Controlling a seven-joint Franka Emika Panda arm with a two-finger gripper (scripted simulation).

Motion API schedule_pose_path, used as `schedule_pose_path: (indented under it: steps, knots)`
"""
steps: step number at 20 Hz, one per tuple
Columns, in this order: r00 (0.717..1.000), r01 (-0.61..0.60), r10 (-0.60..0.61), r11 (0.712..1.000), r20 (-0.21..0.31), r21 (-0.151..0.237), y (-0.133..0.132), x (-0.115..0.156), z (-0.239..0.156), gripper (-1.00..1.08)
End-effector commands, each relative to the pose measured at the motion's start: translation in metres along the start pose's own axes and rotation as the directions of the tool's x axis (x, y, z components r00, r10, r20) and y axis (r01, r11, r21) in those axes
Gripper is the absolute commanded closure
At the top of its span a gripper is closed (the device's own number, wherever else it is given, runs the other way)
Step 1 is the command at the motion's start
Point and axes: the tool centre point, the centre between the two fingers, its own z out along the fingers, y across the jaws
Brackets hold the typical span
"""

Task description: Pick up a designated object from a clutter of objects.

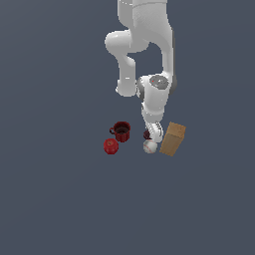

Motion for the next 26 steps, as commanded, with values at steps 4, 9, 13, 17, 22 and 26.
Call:
schedule_pose_path:
  steps: [4,9,13,17,22,26]
  knots:
    - [1.000,0.000,0.000,1.000,0.000,-0.002,0.005,0.015,-0.025,1.08]
    - [1.000,0.000,0.000,1.000,0.002,-0.007,0.011,0.034,-0.057,1.08]
    - [1.000,0.000,0.000,1.000,0.003,-0.011,0.018,0.052,-0.088,1.08]
    - [1.000,0.000,0.001,1.000,0.005,-0.015,0.024,0.072,-0.121,1.08]
    - [1.000,-0.001,0.001,1.000,0.005,-0.021,0.031,0.096,-0.161,1.08]
    - [1.000,-0.002,0.002,1.000,0.004,-0.026,0.036,0.115,-0.194,1.08]
